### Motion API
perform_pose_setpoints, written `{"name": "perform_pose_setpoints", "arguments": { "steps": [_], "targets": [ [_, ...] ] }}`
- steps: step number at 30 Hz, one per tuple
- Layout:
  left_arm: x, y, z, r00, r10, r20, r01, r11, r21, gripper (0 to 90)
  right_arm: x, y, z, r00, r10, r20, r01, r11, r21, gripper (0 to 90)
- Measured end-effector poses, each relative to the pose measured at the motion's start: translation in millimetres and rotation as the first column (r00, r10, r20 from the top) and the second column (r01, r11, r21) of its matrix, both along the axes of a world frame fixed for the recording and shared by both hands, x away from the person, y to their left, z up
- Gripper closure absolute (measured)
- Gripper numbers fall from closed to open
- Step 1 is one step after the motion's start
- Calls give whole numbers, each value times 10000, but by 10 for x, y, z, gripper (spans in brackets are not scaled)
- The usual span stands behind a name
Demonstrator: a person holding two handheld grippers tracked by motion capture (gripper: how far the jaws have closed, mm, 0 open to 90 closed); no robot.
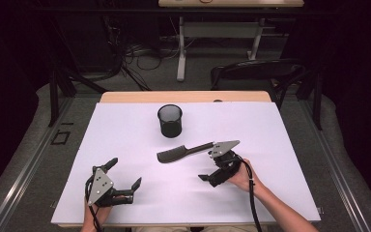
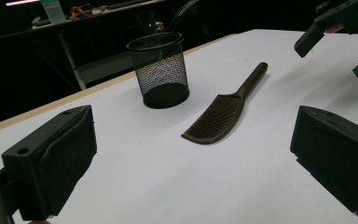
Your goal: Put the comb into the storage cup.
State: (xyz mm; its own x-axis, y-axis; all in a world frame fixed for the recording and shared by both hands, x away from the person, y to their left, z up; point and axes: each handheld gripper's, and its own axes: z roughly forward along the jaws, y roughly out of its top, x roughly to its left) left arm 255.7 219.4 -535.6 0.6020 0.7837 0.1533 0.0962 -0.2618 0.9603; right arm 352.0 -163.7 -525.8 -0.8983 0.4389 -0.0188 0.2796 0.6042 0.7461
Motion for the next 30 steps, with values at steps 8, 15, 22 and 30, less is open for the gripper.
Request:
{"name": "perform_pose_setpoints", "arguments": {
  "steps": [8,15,22,30],
  "targets": [
    [-8,1,5,10000,1,11,-1,10000,-9,3,34,-96,23,9998,-53,208,57,9998,-216,20],
    [-14,-2,7,10000,2,20,-2,10000,-50,3,84,-179,74,9992,-133,367,151,9986,-501,4],
    [-4,-2,4,10000,-10,16,10,10000,-12,3,154,-253,141,9985,-115,537,150,9977,-664,0],
    [-9,-13,4,10000,-25,29,25,10000,-49,3,287,-280,207,9981,143,605,-74,9936,-1131,0]
  ]
}}
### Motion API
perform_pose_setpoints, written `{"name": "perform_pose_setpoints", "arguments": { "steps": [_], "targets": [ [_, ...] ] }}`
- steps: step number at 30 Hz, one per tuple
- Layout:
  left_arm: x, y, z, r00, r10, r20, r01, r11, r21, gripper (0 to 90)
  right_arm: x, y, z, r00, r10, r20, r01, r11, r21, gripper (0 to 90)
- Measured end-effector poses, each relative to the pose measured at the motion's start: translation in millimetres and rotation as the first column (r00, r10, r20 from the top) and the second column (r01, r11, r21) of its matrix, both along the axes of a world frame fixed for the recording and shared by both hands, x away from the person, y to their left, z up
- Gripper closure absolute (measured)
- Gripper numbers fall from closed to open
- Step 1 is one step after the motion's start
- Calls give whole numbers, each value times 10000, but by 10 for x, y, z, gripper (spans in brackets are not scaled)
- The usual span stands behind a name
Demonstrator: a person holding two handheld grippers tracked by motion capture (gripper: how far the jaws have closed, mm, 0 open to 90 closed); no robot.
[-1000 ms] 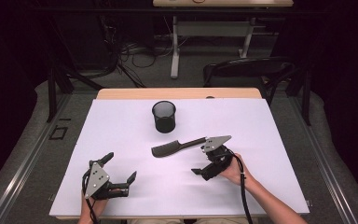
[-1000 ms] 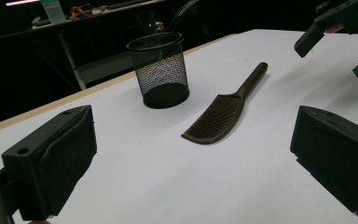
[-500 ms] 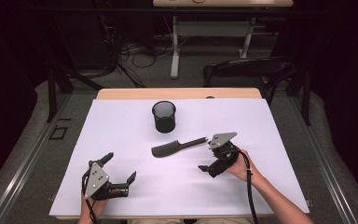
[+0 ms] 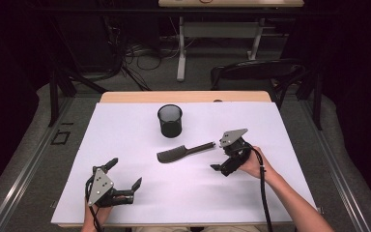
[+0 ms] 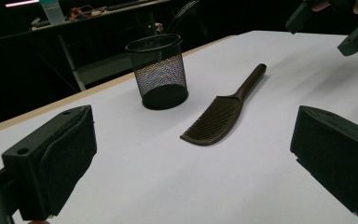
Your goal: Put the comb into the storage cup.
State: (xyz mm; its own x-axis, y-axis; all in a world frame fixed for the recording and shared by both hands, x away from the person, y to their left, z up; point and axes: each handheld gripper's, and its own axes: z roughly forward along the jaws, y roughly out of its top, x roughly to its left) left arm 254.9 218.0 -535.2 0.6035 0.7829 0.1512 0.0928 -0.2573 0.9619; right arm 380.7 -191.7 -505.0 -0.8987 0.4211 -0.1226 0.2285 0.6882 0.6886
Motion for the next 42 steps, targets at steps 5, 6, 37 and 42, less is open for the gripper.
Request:
{"name": "perform_pose_setpoints", "arguments": {
  "steps": [5,6,37,42],
  "targets": [
    [7,6,-2,10000,-13,-14,13,10000,49,3,86,17,33,9998,183,5,-183,9994,-297,0],
    [7,7,-2,10000,-14,-10,14,10000,49,3,86,17,33,9998,183,5,-183,9994,-297,0],
    [9,9,-3,10000,-46,2,46,10000,54,3,385,351,111,9898,1417,142,-1374,9763,-1673,1],
    [10,7,-4,10000,-40,-5,40,10000,24,3,424,395,98,9857,1685,60,-1642,9669,-1953,0]
  ]
}}
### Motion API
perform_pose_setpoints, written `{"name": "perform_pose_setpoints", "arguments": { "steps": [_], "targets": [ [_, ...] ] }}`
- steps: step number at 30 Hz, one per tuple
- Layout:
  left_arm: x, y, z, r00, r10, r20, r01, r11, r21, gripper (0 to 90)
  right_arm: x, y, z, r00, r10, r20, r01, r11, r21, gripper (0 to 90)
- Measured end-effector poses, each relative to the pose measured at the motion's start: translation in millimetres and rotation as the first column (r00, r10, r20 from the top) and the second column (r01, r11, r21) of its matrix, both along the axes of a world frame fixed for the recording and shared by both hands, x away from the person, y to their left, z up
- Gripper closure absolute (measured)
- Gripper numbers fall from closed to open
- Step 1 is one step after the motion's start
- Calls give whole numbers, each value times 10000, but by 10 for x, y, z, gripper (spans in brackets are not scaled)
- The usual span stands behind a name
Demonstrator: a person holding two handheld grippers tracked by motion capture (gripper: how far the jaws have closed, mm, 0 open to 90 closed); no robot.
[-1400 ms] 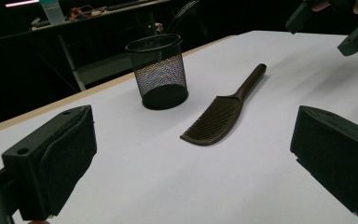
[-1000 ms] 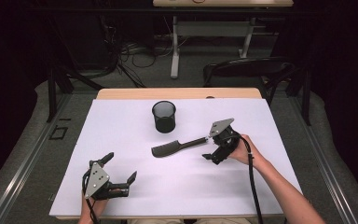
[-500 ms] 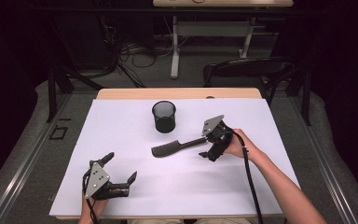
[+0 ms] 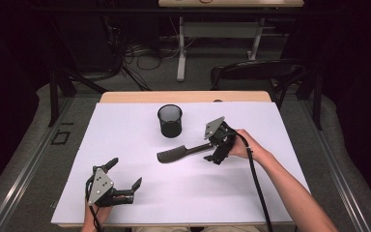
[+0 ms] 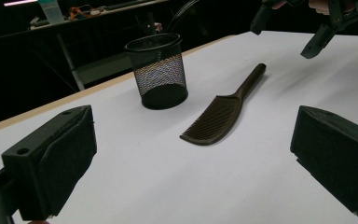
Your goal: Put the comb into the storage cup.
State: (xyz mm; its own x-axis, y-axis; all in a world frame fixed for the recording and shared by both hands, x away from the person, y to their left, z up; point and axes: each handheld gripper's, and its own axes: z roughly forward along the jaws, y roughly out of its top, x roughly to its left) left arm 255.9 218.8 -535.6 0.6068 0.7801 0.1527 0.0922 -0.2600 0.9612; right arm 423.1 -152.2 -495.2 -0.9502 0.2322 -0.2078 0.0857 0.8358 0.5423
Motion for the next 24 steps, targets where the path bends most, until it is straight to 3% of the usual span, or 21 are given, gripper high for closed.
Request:
{"name": "perform_pose_setpoints", "arguments": {
  "steps": [12,24],
  "targets": [
    [-1,2,0,10000,-31,-3,31,10000,30,3,95,130,4,9981,607,-53,-609,9953,-749,1],
    [0,10,1,10000,-4,-2,4,10000,-21,3,168,259,12,9912,1322,11,-1306,9807,-1456,42]
  ]
}}
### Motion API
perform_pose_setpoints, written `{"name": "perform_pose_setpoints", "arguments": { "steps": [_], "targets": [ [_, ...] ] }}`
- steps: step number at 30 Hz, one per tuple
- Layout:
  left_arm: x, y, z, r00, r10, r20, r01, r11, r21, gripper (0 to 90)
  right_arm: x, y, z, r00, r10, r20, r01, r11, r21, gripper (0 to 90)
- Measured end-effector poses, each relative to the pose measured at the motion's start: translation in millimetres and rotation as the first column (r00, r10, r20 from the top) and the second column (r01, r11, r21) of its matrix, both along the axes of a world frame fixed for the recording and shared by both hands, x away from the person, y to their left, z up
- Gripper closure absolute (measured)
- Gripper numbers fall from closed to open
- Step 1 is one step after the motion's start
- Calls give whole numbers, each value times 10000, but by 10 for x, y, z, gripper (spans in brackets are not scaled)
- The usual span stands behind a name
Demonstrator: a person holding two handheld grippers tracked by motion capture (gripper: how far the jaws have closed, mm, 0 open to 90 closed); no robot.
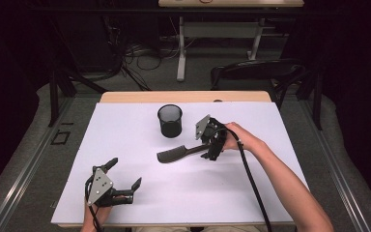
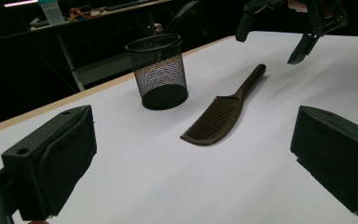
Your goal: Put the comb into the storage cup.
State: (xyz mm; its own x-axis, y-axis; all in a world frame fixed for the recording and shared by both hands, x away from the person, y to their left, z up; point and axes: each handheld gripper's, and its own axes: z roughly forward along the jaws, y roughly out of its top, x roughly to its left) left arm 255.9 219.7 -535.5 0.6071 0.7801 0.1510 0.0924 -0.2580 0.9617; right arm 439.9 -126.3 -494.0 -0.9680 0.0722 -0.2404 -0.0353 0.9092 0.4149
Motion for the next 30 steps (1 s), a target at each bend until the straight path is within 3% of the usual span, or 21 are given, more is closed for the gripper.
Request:
{"name": "perform_pose_setpoints", "arguments": {
  "steps": [10,17,20,27,30],
  "targets": [
    [6,-2,-5,10000,-8,-47,8,10000,-37,3,52,54,-71,9987,475,165,-462,9963,-723,156],
    [10,-3,-8,10000,-20,-66,20,10000,-30,3,90,97,-73,9965,792,283,-754,9903,-1165,326],
    [11,2,-8,10000,-16,-64,15,10000,-41,3,121,126,-82,9933,1138,195,-1094,9817,-1557,415],
    [12,4,-9,10000,-26,-74,25,10000,-73,3,163,164,-141,9886,1505,66,-1453,9643,-2215,521],
    [12,6,-9,10000,-25,-68,25,10000,-71,2,181,198,-179,9852,1712,-64,-1669,9501,-2637,579]
  ]
}}
